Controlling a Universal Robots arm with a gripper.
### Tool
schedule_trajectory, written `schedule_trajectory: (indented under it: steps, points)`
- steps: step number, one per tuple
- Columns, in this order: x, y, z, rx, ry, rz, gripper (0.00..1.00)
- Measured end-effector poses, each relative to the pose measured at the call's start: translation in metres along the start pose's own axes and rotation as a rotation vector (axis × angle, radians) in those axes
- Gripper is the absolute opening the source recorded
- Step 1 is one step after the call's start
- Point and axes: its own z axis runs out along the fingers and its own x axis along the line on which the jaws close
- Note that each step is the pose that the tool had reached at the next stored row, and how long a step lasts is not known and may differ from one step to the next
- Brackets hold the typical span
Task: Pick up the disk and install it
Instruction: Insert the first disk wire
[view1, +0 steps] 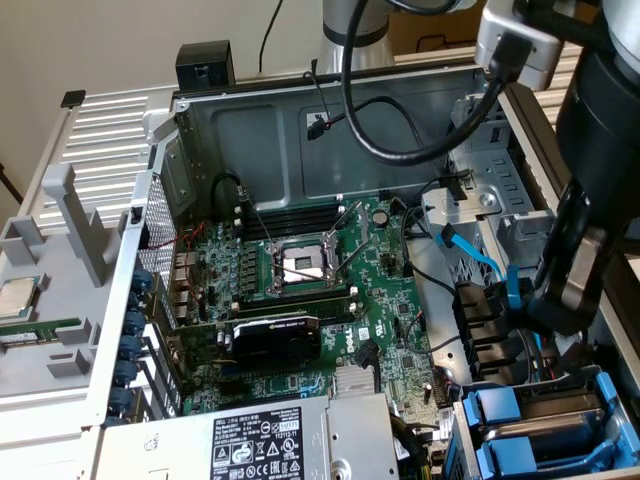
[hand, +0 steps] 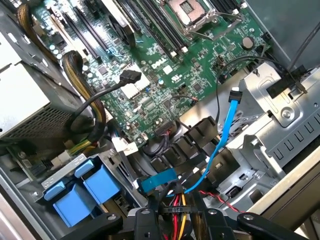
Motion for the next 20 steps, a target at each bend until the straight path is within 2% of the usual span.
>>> schedule_trajectory:
  steps: [8,14,16,17,20]
  points:
    - [0.0027,0.0063,-0.0017,0.0011,0.0009,0.003,0.36]
    - [0.0035,0.0075,-0.0026,0.0109,0.011,0.01,0.36]
    - [0.0037,0.008,-0.0033,0.0189,0.0175,0.011,0.36]
    - [0.0037,0.0082,-0.0034,0.0247,0.0214,0.011,0.36]
    - [0.0037,0.0087,-0.0035,0.0464,0.0293,0.01,0.36]
